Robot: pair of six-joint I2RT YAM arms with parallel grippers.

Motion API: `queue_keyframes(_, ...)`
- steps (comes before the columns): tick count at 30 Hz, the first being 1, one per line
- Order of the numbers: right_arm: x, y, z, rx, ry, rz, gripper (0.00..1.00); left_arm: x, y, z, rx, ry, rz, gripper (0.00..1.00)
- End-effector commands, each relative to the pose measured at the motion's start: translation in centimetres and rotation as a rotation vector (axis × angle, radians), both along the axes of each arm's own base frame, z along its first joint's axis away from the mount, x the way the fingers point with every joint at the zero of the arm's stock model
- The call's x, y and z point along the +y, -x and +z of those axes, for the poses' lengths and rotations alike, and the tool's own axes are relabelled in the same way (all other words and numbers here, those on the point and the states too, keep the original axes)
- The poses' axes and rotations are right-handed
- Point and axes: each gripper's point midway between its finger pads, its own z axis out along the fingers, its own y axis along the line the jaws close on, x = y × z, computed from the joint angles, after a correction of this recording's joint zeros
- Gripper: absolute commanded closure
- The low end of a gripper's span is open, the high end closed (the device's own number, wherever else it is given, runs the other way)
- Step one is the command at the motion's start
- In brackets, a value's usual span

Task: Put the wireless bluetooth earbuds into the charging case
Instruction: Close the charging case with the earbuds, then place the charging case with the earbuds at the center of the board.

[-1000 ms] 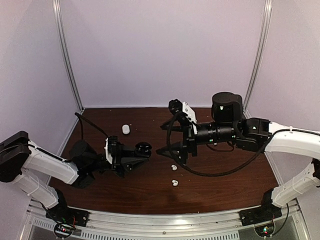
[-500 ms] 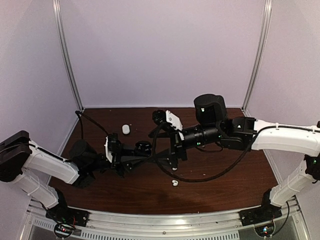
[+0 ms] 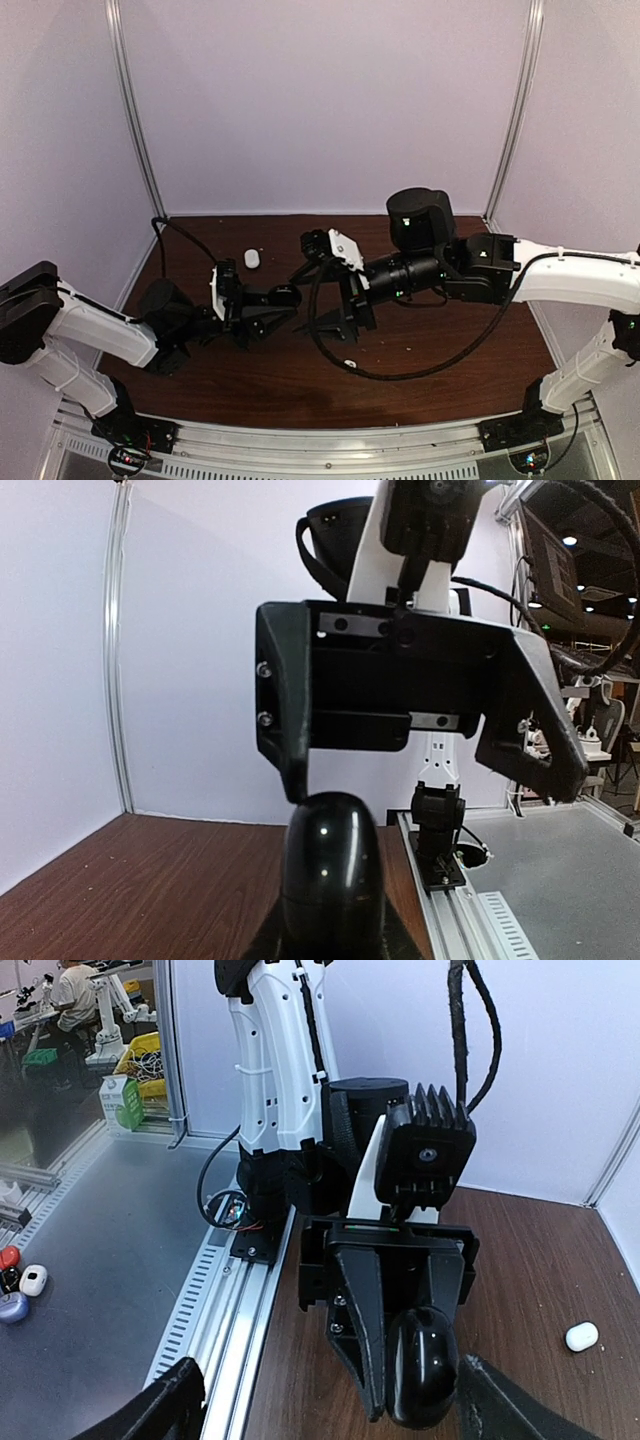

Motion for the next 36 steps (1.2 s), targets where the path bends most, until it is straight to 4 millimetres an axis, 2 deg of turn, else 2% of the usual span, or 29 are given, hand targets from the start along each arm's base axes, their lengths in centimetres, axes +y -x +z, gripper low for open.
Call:
queue_keyframes(1, -0.9, 2.0, 1.2, -0.011, -0.009, 0.072, 0.14, 0.6, -1.4, 1.6, 0.014, 0.052, 0.062, 0.97)
queue_keyframes(7, -1.5, 0.2, 0.9, -0.070, -0.009, -0.040, 0.15, 0.7, -1.1, 1.8, 0.015, 0.053, 0.043, 0.97)
queue_keyframes(10, -2.1, -1.0, 1.1, -0.097, -0.028, -0.121, 0.14, 0.9, -2.0, 1.7, 0.079, 0.040, 0.054, 0.97)
queue_keyframes(15, -2.9, -3.0, 1.1, -0.069, -0.046, -0.206, 0.13, 2.0, -6.5, 0.5, 0.243, -0.036, 0.195, 0.97)
queue_keyframes(20, -3.8, -4.4, 0.6, -0.036, -0.055, -0.256, 0.12, 3.1, -11.6, -2.3, 0.388, -0.220, 0.434, 0.97)
queue_keyframes(23, -4.1, -5.5, 0.1, -0.016, -0.052, -0.287, 0.12, 5.8, -15.3, -5.1, 0.481, -0.342, 0.680, 1.00)
queue_keyframes(27, -4.1, -5.9, -0.7, 0.009, -0.047, -0.292, 0.12, 10.4, -18.2, -8.7, 0.604, -0.419, 0.910, 0.99)
queue_keyframes(31, -4.0, -5.9, -1.2, 0.023, -0.038, -0.290, 0.12, 14.3, -19.7, -12.0, 0.735, -0.471, 1.017, 0.94)
queue_keyframes(33, -4.0, -5.9, -1.4, 0.028, -0.034, -0.289, 0.12, 15.9, -20.2, -13.0, 0.775, -0.471, 1.048, 0.89)
queue_keyframes(36, -4.0, -5.9, -1.8, 0.037, -0.026, -0.289, 0.12, 18.2, -21.0, -14.6, 0.826, -0.485, 1.101, 0.87)
